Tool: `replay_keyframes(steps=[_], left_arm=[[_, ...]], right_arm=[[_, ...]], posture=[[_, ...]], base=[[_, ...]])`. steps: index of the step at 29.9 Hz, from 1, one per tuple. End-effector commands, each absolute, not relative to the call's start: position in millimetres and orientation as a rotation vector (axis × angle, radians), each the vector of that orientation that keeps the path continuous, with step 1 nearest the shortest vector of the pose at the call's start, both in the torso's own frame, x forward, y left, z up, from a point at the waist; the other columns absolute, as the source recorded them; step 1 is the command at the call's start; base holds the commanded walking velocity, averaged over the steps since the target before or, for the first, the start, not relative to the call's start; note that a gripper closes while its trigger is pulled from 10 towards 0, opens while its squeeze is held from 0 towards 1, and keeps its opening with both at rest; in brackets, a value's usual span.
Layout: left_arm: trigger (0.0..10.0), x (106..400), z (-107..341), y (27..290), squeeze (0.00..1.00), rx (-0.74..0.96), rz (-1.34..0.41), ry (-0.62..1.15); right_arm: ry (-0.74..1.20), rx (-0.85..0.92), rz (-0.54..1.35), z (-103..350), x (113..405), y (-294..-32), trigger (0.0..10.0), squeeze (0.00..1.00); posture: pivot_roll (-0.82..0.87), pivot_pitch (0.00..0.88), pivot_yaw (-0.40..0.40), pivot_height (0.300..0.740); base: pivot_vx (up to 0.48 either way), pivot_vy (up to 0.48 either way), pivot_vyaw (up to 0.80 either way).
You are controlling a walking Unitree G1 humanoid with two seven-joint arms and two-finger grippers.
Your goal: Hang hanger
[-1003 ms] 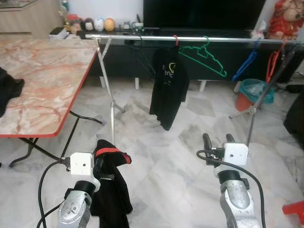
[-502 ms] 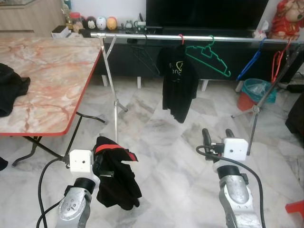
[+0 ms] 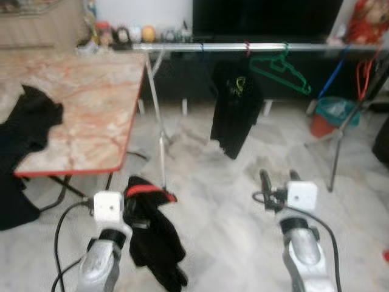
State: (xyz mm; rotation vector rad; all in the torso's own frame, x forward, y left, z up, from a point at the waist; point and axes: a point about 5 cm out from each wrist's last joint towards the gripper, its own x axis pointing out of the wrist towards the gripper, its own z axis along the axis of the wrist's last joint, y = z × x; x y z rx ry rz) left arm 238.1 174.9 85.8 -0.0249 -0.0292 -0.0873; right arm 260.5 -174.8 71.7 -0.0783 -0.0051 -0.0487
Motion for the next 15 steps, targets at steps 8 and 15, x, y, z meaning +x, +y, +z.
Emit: replay_keyframes(steps=[8,15], left_arm=[[10.0,240.4,91.8,176.9,0.0,-0.019,-0.086,-0.056],[10.0,240.8,92.8,177.1,0.0,-0.021,-0.082,-0.059]], right_arm=[[-0.009,-0.081,-0.031,72.8,261.8,-170.9,10.0,0.0],[-0.012,-0.08,-0.032,74.0,263.5,-171.0,10.0,0.0]], posture=[[0.01,0.0,-0.01,0.74],[0.01,0.0,-0.014,0.74]], base=[[0.0,0.376,0.0],[0.0,0.369,0.0]])
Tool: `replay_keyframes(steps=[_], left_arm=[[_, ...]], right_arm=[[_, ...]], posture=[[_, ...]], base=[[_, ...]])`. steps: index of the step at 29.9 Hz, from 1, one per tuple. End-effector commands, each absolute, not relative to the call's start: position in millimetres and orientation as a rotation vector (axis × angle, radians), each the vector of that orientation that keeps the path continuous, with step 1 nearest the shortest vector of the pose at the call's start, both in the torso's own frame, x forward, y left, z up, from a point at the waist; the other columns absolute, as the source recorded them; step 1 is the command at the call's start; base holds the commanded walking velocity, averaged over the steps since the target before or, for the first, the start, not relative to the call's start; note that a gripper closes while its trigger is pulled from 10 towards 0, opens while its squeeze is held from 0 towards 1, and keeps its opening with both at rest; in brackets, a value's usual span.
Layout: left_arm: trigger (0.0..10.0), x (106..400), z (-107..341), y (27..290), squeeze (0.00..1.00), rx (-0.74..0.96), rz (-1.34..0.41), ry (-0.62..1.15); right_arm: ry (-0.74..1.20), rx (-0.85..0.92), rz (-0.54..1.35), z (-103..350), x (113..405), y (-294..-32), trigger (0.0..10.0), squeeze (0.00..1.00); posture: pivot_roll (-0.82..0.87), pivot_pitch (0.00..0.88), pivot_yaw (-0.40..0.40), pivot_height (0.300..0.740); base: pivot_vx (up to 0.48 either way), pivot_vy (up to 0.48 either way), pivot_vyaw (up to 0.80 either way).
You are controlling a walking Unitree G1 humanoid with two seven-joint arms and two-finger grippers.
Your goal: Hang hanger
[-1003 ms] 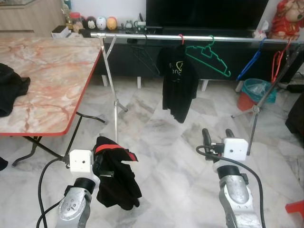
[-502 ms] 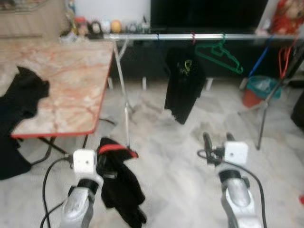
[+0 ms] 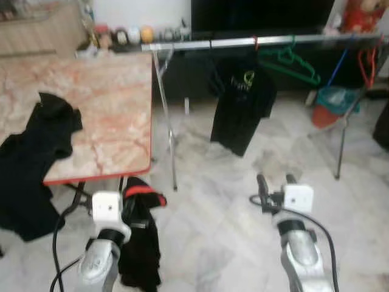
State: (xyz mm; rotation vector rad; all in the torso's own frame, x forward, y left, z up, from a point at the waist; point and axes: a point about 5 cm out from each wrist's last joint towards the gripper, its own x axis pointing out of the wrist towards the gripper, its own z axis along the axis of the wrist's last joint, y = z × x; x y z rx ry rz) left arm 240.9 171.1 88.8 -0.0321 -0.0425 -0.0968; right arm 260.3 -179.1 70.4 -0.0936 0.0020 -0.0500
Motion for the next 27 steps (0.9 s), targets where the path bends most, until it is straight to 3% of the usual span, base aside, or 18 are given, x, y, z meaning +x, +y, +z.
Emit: replay_keyframes(steps=[1,8,16,27], left_arm=[[10.0,240.7,92.8,177.2,0.0,-0.021,-0.081,-0.059],[10.0,240.5,92.8,177.3,0.0,-0.025,-0.073,-0.06],[10.0,240.2,92.3,176.3,0.0,-0.027,-0.073,-0.059],[10.0,240.4,91.9,175.2,0.0,-0.031,-0.076,-0.06]], right_arm=[[-0.012,-0.08,-0.03,74.2,263.6,-170.8,10.0,0.0],[-0.013,-0.087,-0.026,74.7,264.0,-171.5,10.0,0.0],[-0.022,-0.088,-0.005,75.4,263.5,-169.8,10.0,0.0],[-0.017,-0.08,-0.012,74.7,263.8,-170.8,10.0,0.0]], posture=[[0.01,0.0,-0.014,0.74],[0.01,0.005,-0.02,0.74],[0.01,0.007,-0.022,0.74],[0.01,0.006,-0.023,0.74]], base=[[0.0,0.368,0.0],[0.0,0.37,0.0],[0.0,0.361,0.76],[0.0,0.35,0.0]])
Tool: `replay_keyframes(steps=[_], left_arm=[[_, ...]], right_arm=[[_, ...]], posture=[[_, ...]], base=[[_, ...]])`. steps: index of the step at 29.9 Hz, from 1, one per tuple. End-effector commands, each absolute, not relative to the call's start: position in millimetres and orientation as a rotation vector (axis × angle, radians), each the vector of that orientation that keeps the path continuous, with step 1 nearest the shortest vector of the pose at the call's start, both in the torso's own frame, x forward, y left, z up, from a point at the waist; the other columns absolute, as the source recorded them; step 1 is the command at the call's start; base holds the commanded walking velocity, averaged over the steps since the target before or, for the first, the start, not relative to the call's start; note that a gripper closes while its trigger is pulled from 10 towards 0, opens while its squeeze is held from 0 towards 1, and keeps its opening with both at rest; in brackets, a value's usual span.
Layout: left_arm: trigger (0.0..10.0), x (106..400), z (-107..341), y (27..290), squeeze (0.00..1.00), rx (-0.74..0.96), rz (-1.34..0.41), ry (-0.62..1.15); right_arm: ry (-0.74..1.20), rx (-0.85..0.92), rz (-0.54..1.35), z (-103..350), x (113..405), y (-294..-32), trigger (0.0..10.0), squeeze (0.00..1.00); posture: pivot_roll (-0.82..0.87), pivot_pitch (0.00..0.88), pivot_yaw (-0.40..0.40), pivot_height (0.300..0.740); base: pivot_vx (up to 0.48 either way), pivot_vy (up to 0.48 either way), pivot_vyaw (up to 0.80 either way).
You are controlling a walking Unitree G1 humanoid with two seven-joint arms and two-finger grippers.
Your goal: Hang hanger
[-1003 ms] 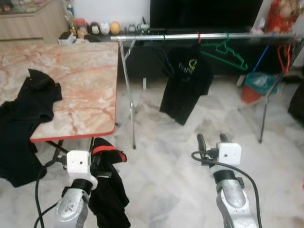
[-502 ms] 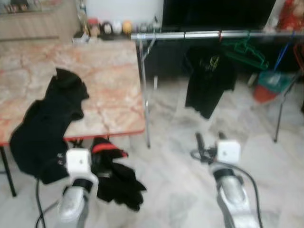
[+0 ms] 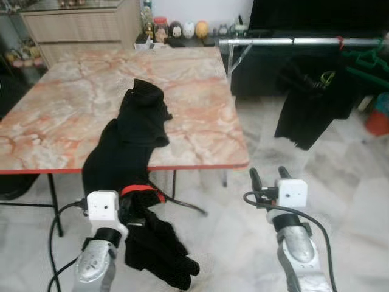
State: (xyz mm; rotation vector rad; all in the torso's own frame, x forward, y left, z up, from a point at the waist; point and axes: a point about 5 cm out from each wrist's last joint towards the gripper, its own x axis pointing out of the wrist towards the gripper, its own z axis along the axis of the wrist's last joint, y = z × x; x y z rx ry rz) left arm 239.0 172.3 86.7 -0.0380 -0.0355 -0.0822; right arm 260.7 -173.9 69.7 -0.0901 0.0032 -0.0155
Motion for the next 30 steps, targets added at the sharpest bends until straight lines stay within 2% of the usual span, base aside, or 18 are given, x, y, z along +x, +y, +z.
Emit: replay_keyframes(steps=[1,18,30], left_arm=[[10.0,240.2,91.7,175.4,0.0,-0.031,-0.077,-0.059],[10.0,240.1,91.4,174.1,0.0,-0.032,-0.084,-0.059],[10.0,241.8,104.4,167.9,0.0,-0.02,-0.117,-0.111]], right_arm=[[-0.016,-0.078,-0.014,74.4,263.7,-170.7,10.0,0.0],[-0.017,-0.079,-0.01,74.1,263.9,-169.5,10.0,0.0],[-0.02,-0.078,-0.011,74.3,264.3,-169.7,10.0,0.0]], posture=[[0.01,0.005,-0.022,0.74],[0.01,0.002,-0.023,0.74],[0.01,0.002,-0.024,0.74]], base=[[0.0,0.352,0.0],[0.0,0.345,0.0],[0.0,0.0,0.0]])
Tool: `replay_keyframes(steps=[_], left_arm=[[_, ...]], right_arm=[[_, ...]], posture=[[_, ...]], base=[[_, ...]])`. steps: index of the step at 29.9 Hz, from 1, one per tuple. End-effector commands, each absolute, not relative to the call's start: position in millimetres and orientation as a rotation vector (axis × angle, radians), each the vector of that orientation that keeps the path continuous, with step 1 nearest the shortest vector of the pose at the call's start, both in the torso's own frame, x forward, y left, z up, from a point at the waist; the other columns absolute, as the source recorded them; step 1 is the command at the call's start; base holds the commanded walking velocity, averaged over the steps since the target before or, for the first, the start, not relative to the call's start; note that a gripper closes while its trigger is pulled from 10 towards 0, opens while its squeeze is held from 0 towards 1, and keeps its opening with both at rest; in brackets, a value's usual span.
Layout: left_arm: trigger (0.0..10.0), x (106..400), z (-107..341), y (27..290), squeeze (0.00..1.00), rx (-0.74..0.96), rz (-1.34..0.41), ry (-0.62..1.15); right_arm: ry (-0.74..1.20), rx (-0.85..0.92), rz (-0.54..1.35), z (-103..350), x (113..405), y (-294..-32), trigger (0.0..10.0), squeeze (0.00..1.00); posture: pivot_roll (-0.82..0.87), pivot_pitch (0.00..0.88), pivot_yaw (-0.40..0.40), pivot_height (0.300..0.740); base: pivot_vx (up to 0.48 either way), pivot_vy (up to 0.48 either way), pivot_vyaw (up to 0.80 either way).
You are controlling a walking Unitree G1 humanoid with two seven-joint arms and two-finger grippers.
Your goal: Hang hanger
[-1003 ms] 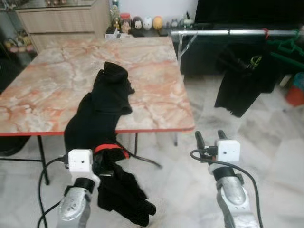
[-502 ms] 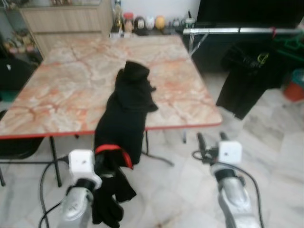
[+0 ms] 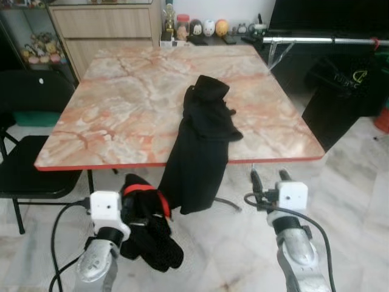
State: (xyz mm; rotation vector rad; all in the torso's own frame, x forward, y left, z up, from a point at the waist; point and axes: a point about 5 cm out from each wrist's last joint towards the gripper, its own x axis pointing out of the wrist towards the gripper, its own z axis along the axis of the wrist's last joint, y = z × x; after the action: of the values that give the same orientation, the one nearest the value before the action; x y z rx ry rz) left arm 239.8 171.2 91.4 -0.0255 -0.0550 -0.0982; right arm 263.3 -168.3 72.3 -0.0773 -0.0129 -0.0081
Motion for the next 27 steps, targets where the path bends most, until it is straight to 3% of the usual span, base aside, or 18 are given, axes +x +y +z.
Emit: replay_keyframes(steps=[1,8,16,27], left_arm=[[10.0,241.8,104.4,167.9,0.0,-0.02,-0.117,-0.111],[10.0,248.1,136.8,162.9,0.0,0.004,-0.131,-0.211],[10.0,251.3,140.1,156.7,0.0,0.013,-0.145,-0.224],[10.0,251.3,143.7,156.0,0.0,0.023,-0.14,-0.22]], right_arm=[[-0.02,-0.078,-0.011,74.3,264.3,-169.7,10.0,0.0],[-0.023,-0.075,-0.013,74.9,264.4,-170.0,10.0,0.0],[-0.023,-0.072,-0.011,75.0,265.0,-168.5,10.0,0.0],[-0.022,-0.072,-0.01,74.8,265.1,-168.4,10.0,0.0]], posture=[[0.01,0.002,-0.024,0.74],[0.02,0.003,-0.027,0.74],[0.01,0.001,-0.024,0.74],[0.01,0.003,-0.025,0.74]], base=[[0.0,0.0,0.0],[0.0,0.0,0.0],[0.0,0.0,0.0],[0.0,-0.36,0.0]])
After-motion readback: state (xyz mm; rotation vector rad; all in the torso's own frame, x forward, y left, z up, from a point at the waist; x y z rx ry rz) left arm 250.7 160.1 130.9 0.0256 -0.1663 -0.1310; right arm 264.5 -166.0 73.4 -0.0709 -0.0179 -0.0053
